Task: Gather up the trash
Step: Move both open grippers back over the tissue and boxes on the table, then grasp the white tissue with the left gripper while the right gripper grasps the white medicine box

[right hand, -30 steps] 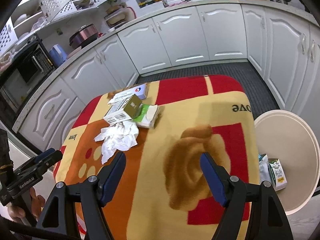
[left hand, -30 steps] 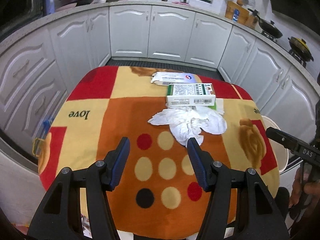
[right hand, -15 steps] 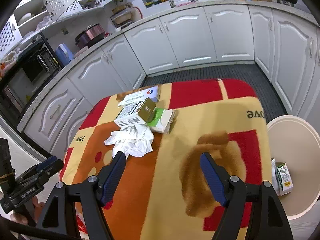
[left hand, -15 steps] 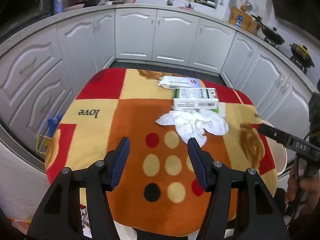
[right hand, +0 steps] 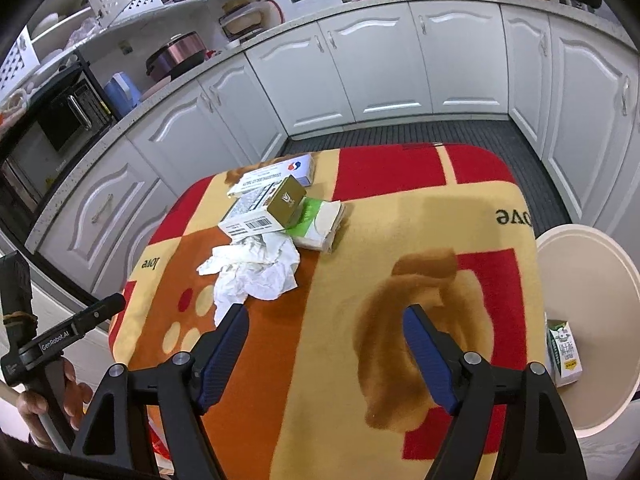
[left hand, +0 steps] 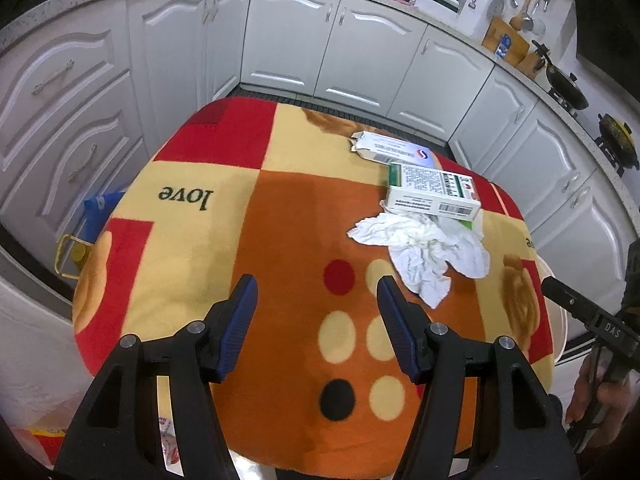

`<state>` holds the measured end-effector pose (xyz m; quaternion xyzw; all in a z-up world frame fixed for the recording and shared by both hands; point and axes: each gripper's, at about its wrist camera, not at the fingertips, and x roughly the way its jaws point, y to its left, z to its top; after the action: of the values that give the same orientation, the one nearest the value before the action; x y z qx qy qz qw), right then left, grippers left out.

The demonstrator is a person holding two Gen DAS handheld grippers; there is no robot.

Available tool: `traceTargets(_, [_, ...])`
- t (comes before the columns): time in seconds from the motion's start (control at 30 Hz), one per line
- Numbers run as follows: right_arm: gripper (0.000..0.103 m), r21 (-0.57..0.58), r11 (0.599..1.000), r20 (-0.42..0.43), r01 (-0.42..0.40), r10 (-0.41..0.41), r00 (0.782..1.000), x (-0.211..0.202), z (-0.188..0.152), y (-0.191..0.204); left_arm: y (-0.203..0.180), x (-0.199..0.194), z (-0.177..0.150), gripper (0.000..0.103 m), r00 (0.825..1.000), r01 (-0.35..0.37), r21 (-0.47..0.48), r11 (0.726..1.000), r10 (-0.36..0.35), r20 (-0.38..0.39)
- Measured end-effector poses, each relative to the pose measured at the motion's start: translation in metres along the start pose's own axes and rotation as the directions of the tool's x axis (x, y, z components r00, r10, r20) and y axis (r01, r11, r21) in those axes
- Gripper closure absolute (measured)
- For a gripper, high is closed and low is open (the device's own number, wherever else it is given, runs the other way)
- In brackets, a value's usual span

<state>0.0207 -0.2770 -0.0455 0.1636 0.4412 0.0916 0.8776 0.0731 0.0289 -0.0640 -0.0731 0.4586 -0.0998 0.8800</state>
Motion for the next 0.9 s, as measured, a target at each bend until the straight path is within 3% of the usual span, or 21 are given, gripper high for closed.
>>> traceTargets(0.1, [0.026,-0.014,1.0,-0.007,-0.007,0.007,1.0,0.007,0.005,0.002,0.004,0.009,0.006,0.035,1.0,0.024,-0.023,0.999,-0.024,-0.015])
traceTargets(0.3, [0.026,-0.061,0.998,-0.008,-0.011,0.011,1.0,0.024,0.025,0.011,-0.005,0.029,0.024,0.034,0.998,0.038,-0.02,0.999,-0.039,-0.042])
traceTargets(0.47, [0.026,-0.243,0.968,-0.028,-0.06,0.055,0.998,0.052,0.062,0.041,-0.007,0.037,0.03,0.034,0.998,0.028,0.004,1.0,-0.028,-0.053])
traceTargets(0.6, [0.026,-0.438,0.896,-0.129,-0.078,0.024,0.991,0.084,0.088,0.076,0.004,0.043,0.034,0.034,0.998,0.011,0.008,1.0,-0.01,-0.07])
traceTargets(0.7, [0.026,-0.585,0.805,-0.209,-0.101,-0.029,0.978,0.11,0.1,0.105,0.014,0.047,0.038,0.034,0.997,0.003,-0.003,1.0,-0.003,-0.073])
traceTargets(0.83, [0.026,-0.698,0.711,-0.266,-0.085,-0.147,0.953,0.145,0.101,0.12,0.023,0.053,0.045,0.034,0.996,0.01,-0.016,1.0,-0.011,-0.085])
traceTargets(0.9, [0.026,-0.714,0.695,-0.304,-0.089,-0.192,0.933,0.163,0.099,0.117,0.024,0.056,0.049,0.034,0.996,0.018,-0.013,1.0,-0.019,-0.087])
